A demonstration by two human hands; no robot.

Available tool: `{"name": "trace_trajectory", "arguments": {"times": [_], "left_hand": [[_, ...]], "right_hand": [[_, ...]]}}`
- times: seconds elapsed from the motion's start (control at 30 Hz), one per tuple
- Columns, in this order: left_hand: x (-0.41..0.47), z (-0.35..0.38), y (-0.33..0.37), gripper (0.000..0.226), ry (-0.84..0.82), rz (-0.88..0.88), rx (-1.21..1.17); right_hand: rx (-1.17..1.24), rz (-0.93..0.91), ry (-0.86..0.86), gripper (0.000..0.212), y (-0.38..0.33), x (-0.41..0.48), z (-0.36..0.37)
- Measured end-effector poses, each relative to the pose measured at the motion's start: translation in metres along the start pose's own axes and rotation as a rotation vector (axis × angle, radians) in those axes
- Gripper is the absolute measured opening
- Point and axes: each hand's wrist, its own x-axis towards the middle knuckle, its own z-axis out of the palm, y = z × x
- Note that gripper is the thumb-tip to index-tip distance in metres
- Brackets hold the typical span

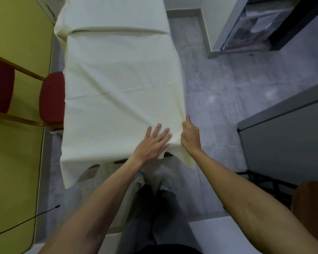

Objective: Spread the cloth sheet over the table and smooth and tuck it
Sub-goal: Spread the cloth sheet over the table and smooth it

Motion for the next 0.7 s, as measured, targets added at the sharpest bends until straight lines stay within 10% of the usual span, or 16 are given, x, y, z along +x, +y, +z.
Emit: {"name": "trace_trajectory", "arguments": {"times": [0.7], "left_hand": [[-0.04, -0.011, 0.034, 0.066, -0.054, -0.082, 0.012]], "right_hand": [[-0.101, -0.051, -0.002, 0.046, 0.014, -0.035, -0.017]]}}
